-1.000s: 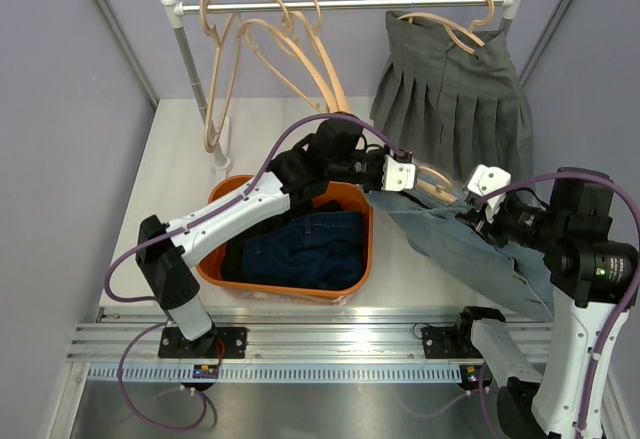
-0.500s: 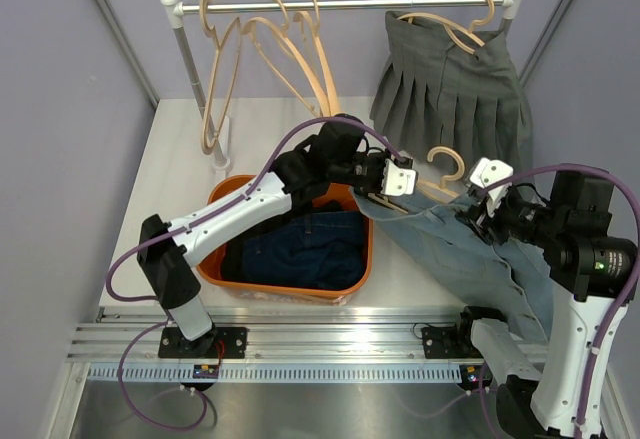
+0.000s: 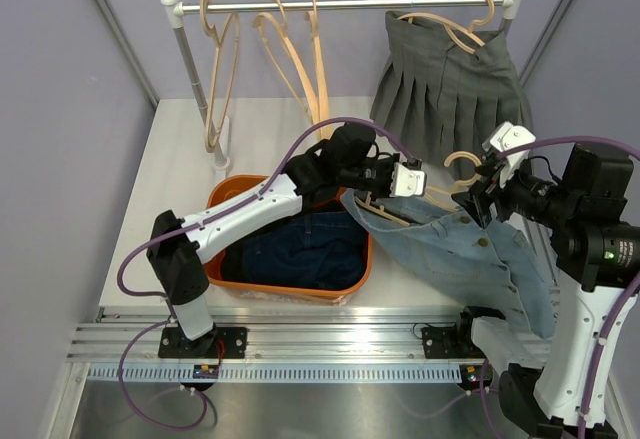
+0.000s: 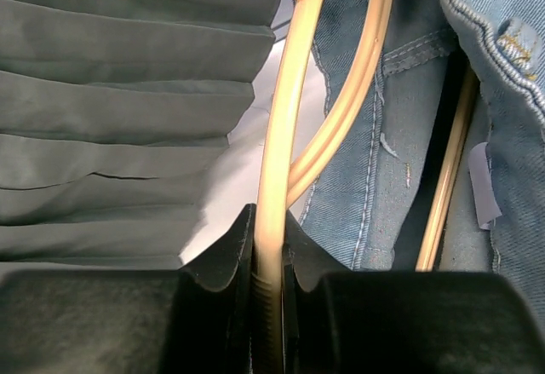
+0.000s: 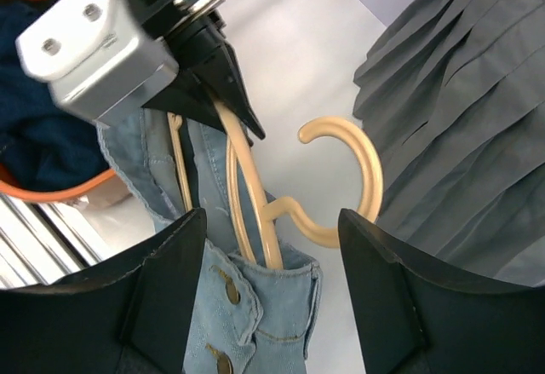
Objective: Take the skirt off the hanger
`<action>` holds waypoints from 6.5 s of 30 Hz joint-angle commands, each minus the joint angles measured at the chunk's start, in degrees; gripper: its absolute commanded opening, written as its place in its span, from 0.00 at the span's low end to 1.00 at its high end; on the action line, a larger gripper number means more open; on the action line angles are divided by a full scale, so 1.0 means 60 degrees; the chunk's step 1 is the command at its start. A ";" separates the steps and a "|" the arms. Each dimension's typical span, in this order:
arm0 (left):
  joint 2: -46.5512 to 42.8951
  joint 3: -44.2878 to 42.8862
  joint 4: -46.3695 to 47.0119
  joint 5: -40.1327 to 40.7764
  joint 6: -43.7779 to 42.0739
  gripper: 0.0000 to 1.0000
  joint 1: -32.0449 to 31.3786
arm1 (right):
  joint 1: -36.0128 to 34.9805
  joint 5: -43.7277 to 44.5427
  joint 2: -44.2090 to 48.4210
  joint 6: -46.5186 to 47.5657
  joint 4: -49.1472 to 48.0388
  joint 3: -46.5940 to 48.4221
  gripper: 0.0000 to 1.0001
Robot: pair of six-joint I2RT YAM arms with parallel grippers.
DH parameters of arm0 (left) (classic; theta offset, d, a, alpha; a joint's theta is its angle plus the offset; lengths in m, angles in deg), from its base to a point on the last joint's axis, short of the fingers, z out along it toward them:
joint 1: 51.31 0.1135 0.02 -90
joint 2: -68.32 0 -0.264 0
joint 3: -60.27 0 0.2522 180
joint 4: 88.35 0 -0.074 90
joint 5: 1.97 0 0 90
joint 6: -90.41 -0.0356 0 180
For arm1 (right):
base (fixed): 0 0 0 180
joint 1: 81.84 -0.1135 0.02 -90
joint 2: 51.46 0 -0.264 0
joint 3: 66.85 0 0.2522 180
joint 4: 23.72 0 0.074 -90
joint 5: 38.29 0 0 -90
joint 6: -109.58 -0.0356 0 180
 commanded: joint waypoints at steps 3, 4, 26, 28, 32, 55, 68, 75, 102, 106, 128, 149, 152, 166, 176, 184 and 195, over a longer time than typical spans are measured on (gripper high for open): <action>-0.0337 -0.0438 0.1608 -0.0272 0.0566 0.00 -0.0072 | -0.0014 0.1317 -0.0240 -0.2074 -0.1274 -0.0298 0.71; -0.0382 -0.0321 0.1667 -0.0228 0.0580 0.00 -0.0086 | 0.0029 0.1450 -0.0269 -0.2220 -0.1448 -0.0210 0.71; -0.1188 0.0750 0.3864 0.0652 0.1415 0.00 -0.0013 | 0.1377 -0.2955 -0.1822 0.0116 0.1083 0.0393 0.77; -0.1188 0.0691 0.3938 0.0564 0.1459 0.00 -0.0013 | 0.1377 -0.3206 -0.1880 0.0602 0.1157 0.0260 0.77; -0.1144 0.0500 0.4012 0.0388 0.1576 0.00 -0.0013 | 0.1363 -0.3705 -0.2422 0.1572 0.1845 0.0347 0.73; -0.0266 -0.1080 0.2535 0.0490 0.0216 0.00 -0.0028 | 0.0835 -0.2492 -0.2789 0.3580 0.3472 0.0259 0.59; 0.0160 -0.2093 0.1317 0.0929 -0.1543 0.00 -0.0101 | 0.0835 -0.1435 -0.2394 0.3771 0.3224 -0.0049 0.64; 0.0028 -0.1946 0.1258 0.1061 -0.1734 0.00 -0.0087 | 0.0835 -0.1903 -0.2554 0.3594 0.3545 0.0128 0.50; -0.0704 -0.1316 0.3354 0.2788 0.2215 0.84 -0.0086 | 0.1347 -0.0572 -0.1750 0.1221 0.1158 -0.0121 0.00; -0.0821 -0.1535 0.2782 0.4251 0.4296 0.85 -0.0087 | 0.1597 -0.0103 -0.1602 0.0958 0.0690 -0.0180 0.00; 0.0614 -0.3660 -0.1729 0.4300 0.9545 0.62 0.1129 | 0.1641 -0.0160 -0.1603 0.0445 0.0278 0.0069 0.00; 0.1581 -0.3440 -0.2156 0.5143 0.8990 0.00 0.1100 | 0.1641 -0.0264 -0.1500 0.0078 0.0044 0.0347 0.00; 0.1595 -0.3513 -0.2155 0.6227 0.8741 0.00 0.1202 | 0.1641 -0.0190 -0.1427 0.0195 0.0117 0.0245 0.00; 0.2138 -0.3632 -0.2874 0.6864 0.8636 0.00 0.1730 | 0.1656 -0.0366 -0.1222 0.0080 -0.0043 0.0215 0.00; 0.1142 -0.2503 -0.1731 0.5823 0.9061 0.34 0.1964 | 0.1656 0.0147 -0.1149 -0.0727 -0.0922 0.0098 0.00; 0.0176 -0.1289 0.0227 0.3207 0.8128 0.65 0.2023 | 0.1641 -0.0145 -0.1338 -0.1561 -0.1596 -0.0399 0.00; -0.1627 0.0399 0.1991 0.1531 0.3602 0.89 0.0940 | 0.1641 -0.0467 -0.2041 -0.0600 -0.1906 -0.0649 0.00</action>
